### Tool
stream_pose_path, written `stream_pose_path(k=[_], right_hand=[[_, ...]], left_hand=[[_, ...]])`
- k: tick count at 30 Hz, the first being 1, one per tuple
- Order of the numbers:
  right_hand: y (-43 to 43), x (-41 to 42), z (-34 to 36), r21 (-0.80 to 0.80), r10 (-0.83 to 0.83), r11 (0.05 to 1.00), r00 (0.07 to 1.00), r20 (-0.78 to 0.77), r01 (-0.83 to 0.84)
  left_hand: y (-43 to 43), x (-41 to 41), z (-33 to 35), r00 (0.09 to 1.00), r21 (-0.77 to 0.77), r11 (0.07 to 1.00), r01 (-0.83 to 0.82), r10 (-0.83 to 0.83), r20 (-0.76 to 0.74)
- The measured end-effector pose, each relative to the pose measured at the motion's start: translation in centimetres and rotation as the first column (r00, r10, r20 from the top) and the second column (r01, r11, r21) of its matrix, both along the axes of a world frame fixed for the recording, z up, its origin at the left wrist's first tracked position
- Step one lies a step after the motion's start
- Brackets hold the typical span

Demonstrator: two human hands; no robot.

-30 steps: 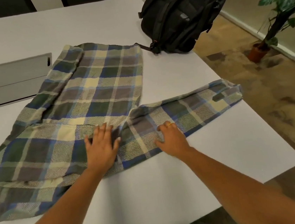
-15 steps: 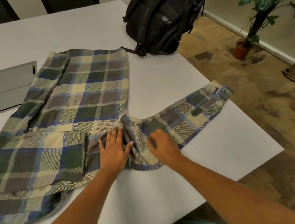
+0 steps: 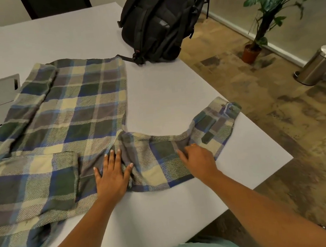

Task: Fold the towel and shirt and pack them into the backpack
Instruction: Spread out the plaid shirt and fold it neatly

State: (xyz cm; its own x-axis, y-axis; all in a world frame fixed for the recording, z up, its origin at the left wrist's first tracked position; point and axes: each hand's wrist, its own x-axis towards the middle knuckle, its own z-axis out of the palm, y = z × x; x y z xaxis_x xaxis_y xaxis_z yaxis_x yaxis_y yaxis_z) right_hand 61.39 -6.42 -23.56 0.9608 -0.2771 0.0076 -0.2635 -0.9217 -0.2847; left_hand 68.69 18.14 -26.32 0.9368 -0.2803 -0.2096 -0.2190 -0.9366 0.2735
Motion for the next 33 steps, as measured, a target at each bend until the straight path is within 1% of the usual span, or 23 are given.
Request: stream_pose_path(k=[2, 3, 4, 6, 7, 8, 10, 12, 14, 16, 17, 18, 20, 22, 25, 26, 27, 28, 30, 32, 33], right_hand=[[-1.0, 0.3, 0.4, 0.013, -0.017, 1.0, 0.994, 0.104, 0.016], [-1.6, 0.6, 0.5, 0.001, -0.015, 1.0, 0.992, 0.127, 0.016], [-2.2, 0.8, 0.5, -0.009, -0.021, 1.0, 0.994, 0.108, 0.022], [-3.7, 0.9, 0.4, 0.018, -0.062, 0.998, 0.997, -0.047, 0.063], [-4.5, 0.7, 0.1, 0.011, -0.081, 0.996, 0.99, -0.119, 0.083], [-5.2, 0.3, -0.2, -0.028, -0.092, 0.996, 0.983, -0.158, 0.089], [-6.3, -0.5, -0.4, -0.126, -0.146, 0.984, 0.977, -0.153, 0.127], [-7.1, -1.0, -0.2, -0.174, -0.244, 0.959, 0.965, -0.092, 0.225], [-8.1, -1.1, -0.1, -0.107, -0.292, 0.952, 0.956, -0.025, 0.287], [-9.3, -1.1, 0.1, 0.058, -0.358, 0.933, 0.933, 0.033, 0.355], [-10.0, -1.2, 0.2, 0.121, -0.418, 0.904, 0.907, 0.056, 0.409], [-10.6, -1.4, 0.1, 0.149, -0.491, 0.866, 0.868, 0.076, 0.477], [-11.4, -2.0, 0.0, 0.182, -0.65, 0.755, 0.756, 0.079, 0.63], [-11.8, -2.2, -0.2, 0.294, -0.779, 0.612, 0.624, 0.061, 0.734], [-11.9, -1.8, -0.3, 0.512, -0.91, 0.362, 0.413, 0.015, 0.779], [-11.9, -1.6, -0.1, 0.545, -0.937, 0.286, 0.349, -0.012, 0.788], [-11.8, -1.5, 0.0, 0.544, -0.952, 0.233, 0.304, -0.042, 0.806], [-11.7, -1.5, 0.0, 0.52, -0.958, 0.204, 0.279, -0.07, 0.83], [-11.8, -1.4, 0.1, 0.485, -0.956, 0.187, 0.272, -0.111, 0.854], [-12.0, -1.3, 0.0, 0.532, -0.951, 0.177, 0.283, -0.124, 0.828], [-12.1, -1.3, 0.0, 0.571, -0.954, 0.154, 0.271, -0.126, 0.807]], left_hand=[[0.1, 0.0, -0.1, 1.0, -0.002, 1.0, 0.002, -0.002, 0.012], [0.1, 0.0, -0.1, 1.0, -0.009, 1.0, 0.002, -0.001, 0.015], [0.2, 0.0, -0.1, 1.0, -0.018, 1.0, 0.001, -0.001, 0.016], [0.2, 0.0, -0.1, 1.0, -0.017, 1.0, 0.005, -0.005, 0.015], [0.2, 0.0, -0.2, 1.0, -0.008, 1.0, 0.007, -0.007, 0.015], [0.2, 0.1, -0.2, 1.0, 0.001, 1.0, 0.004, -0.004, 0.016], [0.2, 0.1, -0.3, 1.0, 0.002, 1.0, -0.008, 0.008, 0.02], [0.1, 0.0, -0.4, 0.999, -0.007, 1.0, -0.012, 0.012, 0.031], [0.1, 0.0, -0.5, 0.999, -0.007, 1.0, -0.015, 0.016, 0.036], [0.1, 0.0, -0.5, 0.999, 0.01, 1.0, -0.016, 0.016, 0.028], [0.0, 0.1, -0.5, 1.0, 0.018, 1.0, -0.016, 0.015, 0.025], [0.0, 0.1, -0.5, 1.0, 0.023, 1.0, -0.015, 0.014, 0.021], [-0.1, 0.0, -0.4, 1.0, 0.03, 0.999, -0.013, 0.012, 0.022], [-0.1, 0.0, -0.4, 1.0, 0.03, 0.999, -0.012, 0.012, 0.02], [-0.1, 0.1, -0.3, 1.0, 0.018, 1.0, -0.012, 0.012, 0.016], [-0.2, 0.1, -0.3, 1.0, 0.018, 1.0, -0.012, 0.012, 0.014], [-0.2, 0.1, -0.3, 1.0, 0.021, 1.0, -0.01, 0.01, 0.013], [-0.2, 0.1, -0.2, 1.0, 0.024, 1.0, -0.008, 0.008, 0.012], [-0.2, 0.2, -0.2, 1.0, 0.024, 1.0, -0.006, 0.006, 0.012], [-0.1, 0.2, -0.2, 1.0, 0.008, 1.0, -0.015, 0.015, 0.011], [-0.1, 0.2, -0.1, 1.0, 0.001, 1.0, -0.02, 0.02, 0.011]])
